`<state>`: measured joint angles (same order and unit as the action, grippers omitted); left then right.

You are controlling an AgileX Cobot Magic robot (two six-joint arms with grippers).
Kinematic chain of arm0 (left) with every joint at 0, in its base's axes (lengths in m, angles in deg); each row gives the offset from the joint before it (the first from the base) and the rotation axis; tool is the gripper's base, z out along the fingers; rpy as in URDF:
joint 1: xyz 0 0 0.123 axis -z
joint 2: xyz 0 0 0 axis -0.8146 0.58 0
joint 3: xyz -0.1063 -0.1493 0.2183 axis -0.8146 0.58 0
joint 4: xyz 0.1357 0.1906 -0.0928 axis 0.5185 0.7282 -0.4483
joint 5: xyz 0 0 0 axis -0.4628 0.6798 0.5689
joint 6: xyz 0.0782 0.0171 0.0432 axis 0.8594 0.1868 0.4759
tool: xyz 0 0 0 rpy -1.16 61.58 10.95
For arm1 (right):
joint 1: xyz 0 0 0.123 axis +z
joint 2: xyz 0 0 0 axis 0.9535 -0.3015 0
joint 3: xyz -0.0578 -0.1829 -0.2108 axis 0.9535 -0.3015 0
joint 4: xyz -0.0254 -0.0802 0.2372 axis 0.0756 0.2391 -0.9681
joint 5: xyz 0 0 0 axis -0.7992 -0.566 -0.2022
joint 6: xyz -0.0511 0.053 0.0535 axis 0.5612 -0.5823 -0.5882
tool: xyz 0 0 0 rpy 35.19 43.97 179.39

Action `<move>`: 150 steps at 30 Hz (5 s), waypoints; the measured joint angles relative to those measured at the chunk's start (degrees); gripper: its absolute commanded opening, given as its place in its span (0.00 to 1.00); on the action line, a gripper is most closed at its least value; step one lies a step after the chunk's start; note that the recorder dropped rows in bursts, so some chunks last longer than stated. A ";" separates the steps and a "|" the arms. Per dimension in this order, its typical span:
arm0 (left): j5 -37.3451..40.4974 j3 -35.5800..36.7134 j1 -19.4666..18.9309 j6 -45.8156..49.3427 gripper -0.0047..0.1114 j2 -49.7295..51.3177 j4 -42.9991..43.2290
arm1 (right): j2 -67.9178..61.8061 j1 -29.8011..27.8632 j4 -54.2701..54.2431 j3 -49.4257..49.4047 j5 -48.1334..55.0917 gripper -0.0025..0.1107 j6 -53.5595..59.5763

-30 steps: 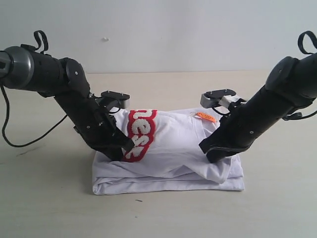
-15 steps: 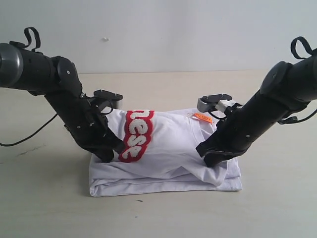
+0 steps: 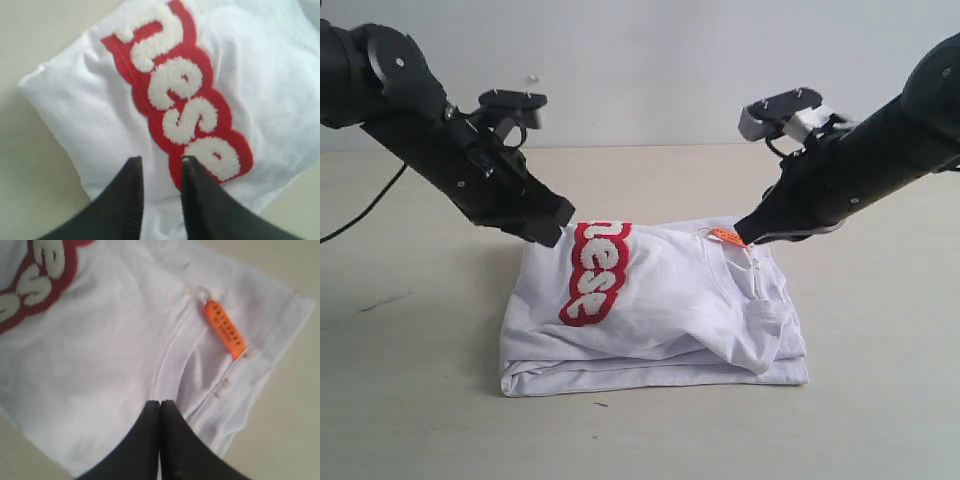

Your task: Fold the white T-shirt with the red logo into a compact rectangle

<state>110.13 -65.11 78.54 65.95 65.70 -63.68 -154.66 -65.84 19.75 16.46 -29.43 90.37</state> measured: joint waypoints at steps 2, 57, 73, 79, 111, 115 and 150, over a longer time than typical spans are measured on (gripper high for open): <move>-0.90 0.00 0.00 -0.49 0.04 -2.05 0.00 | 2.59 0.00 0.87 0.00 -0.91 0.02 -0.09; -30.75 47.82 0.00 -4.37 0.04 -53.43 -5.06 | 37.35 0.00 1.86 -21.39 -16.95 0.02 -4.63; -35.43 49.23 -8.76 1.54 0.04 -68.86 7.00 | 37.35 0.00 1.86 -21.39 -16.95 0.02 -4.63; -42.38 56.55 -10.75 1.54 0.04 -76.67 5.76 | 37.35 0.00 1.86 -21.39 -16.95 0.02 -4.63; -47.74 75.49 -18.89 -4.02 0.04 -97.82 4.21 | 37.35 0.00 1.86 -21.39 -16.95 0.02 -4.63; -47.74 75.49 -18.89 -4.25 0.04 -98.36 4.21 | 37.35 0.00 1.86 -21.39 -16.95 0.02 -4.63; -23.32 75.70 -26.04 -20.61 0.04 -107.50 17.32 | 37.35 0.00 1.86 -21.39 -16.95 0.02 -4.74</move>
<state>86.81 10.58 52.49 45.34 -41.81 -46.36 -117.31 -65.84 21.61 -4.93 -46.38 85.63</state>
